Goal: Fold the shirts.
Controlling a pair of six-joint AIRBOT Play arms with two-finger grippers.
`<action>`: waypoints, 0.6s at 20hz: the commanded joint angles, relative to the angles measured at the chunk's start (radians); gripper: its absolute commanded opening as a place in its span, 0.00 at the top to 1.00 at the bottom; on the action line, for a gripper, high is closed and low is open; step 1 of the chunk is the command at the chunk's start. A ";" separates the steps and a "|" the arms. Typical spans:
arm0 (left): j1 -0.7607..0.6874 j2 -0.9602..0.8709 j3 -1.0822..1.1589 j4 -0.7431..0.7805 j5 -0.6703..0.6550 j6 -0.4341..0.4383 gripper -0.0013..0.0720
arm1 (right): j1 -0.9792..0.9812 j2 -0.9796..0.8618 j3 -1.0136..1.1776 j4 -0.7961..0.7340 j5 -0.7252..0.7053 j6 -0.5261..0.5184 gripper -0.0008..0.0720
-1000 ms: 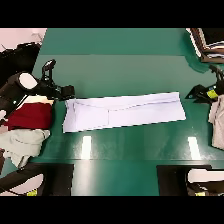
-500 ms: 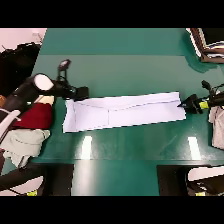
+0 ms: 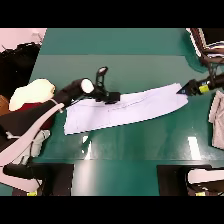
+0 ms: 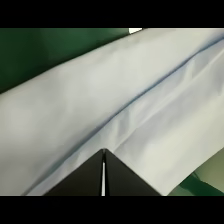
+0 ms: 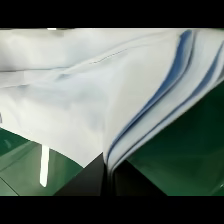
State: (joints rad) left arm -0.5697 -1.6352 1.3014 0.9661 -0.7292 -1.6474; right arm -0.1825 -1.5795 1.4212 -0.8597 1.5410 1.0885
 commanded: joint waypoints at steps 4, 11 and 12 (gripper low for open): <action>-0.081 -0.119 0.081 -0.013 0.006 -0.002 0.95 | 0.199 0.207 0.159 0.005 -0.050 0.134 0.97; -0.085 -0.124 0.081 -0.013 -0.013 0.006 0.95 | 0.412 0.241 0.267 0.005 -0.095 0.188 0.97; -0.084 -0.122 0.082 -0.002 -0.023 0.006 0.95 | 0.437 0.241 0.275 0.005 -0.110 0.192 0.97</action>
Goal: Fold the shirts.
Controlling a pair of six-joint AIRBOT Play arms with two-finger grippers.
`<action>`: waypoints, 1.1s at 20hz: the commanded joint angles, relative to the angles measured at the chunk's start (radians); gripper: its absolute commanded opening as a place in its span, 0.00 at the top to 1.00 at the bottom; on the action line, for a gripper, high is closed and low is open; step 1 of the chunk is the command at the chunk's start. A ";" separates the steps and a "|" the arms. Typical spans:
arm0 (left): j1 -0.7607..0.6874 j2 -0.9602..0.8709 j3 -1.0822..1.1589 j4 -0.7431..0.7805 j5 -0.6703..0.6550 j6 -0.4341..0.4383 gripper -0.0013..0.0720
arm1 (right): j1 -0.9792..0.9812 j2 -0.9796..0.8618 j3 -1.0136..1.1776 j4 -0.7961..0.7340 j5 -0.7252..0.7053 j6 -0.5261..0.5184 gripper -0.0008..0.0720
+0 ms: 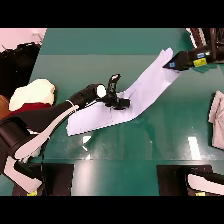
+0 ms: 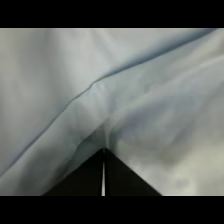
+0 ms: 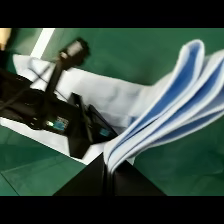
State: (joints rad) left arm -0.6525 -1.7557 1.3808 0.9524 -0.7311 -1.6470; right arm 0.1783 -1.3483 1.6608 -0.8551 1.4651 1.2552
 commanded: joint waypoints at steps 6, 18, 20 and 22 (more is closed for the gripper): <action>0.148 0.182 0.002 0.182 -0.101 -0.003 0.95 | 0.265 0.003 0.051 0.063 -0.145 0.028 0.97; 0.613 0.729 0.001 0.509 -0.265 0.006 0.95 | 0.821 -0.338 0.052 0.138 -0.434 -0.070 0.26; 0.617 0.727 0.001 0.511 -0.292 0.007 0.95 | 0.780 -0.331 0.051 0.046 -0.391 -0.004 0.27; 0.617 0.725 0.001 0.510 -0.312 0.007 0.95 | 0.701 -0.297 0.014 -0.069 -0.320 0.051 0.27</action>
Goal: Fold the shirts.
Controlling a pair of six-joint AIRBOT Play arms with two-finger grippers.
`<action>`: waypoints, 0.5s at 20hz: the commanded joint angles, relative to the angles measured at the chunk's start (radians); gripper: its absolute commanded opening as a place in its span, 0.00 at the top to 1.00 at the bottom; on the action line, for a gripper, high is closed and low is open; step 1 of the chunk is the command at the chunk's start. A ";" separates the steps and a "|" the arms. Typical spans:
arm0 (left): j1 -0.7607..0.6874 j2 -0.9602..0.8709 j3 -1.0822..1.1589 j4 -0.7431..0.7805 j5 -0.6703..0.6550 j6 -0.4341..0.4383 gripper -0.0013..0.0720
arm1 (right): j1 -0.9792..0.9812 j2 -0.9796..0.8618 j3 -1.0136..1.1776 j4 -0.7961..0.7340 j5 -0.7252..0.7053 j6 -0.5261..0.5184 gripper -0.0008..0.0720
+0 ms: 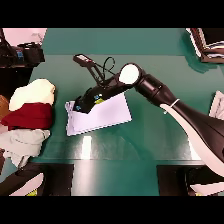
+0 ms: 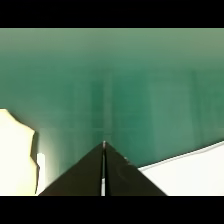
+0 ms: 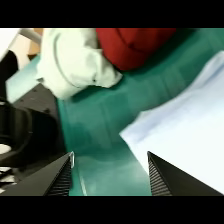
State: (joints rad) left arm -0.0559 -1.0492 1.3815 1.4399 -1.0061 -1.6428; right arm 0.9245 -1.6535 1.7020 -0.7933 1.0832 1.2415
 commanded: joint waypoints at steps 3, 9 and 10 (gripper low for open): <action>0.020 0.019 0.000 0.022 -0.045 0.003 0.95 | -0.229 0.104 -0.213 -0.213 0.072 0.111 0.27; 0.020 0.019 0.000 -0.008 -0.041 0.002 0.95 | -0.584 0.100 -0.474 -0.142 0.112 0.196 0.25; 0.020 0.018 0.000 -0.010 -0.036 0.003 0.95 | -0.612 0.071 -0.482 -0.083 0.112 0.188 0.25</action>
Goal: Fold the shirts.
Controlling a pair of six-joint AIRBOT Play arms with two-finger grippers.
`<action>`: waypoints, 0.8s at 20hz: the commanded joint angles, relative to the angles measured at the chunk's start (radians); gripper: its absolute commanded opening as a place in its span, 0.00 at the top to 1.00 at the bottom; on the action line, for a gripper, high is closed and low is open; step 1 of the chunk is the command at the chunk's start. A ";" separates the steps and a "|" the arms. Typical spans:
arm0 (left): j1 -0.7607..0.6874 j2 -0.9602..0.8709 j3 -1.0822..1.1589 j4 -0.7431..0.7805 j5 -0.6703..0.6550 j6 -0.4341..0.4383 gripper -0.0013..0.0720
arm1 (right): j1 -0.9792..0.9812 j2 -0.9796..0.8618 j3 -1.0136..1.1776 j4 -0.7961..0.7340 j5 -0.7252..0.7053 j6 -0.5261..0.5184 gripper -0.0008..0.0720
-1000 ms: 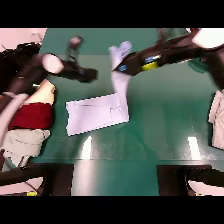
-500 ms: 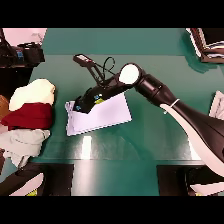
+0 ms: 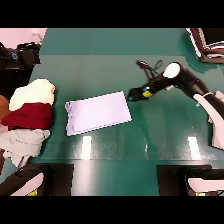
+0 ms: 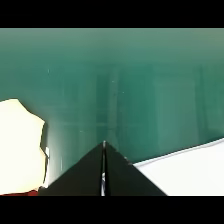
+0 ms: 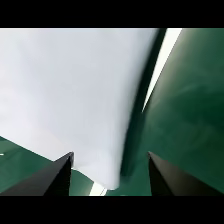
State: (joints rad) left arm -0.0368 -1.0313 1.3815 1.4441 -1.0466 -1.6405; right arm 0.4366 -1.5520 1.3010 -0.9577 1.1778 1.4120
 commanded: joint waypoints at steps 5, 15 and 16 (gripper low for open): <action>0.001 0.000 0.000 -0.015 0.025 0.055 0.95 | -0.068 -0.220 0.035 0.260 0.031 -0.044 0.25; -0.019 0.001 0.000 -0.119 0.029 0.079 0.95 | 0.176 -0.403 0.286 0.250 0.055 -0.062 0.93; -0.047 0.001 0.000 -0.118 0.031 0.078 0.95 | 0.172 -0.402 0.307 0.248 0.060 -0.067 0.97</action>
State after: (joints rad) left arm -0.0509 -1.0313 1.3815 1.3663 -1.0210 -1.5654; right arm 0.5823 -1.9400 1.5562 -0.7174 1.2495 1.3663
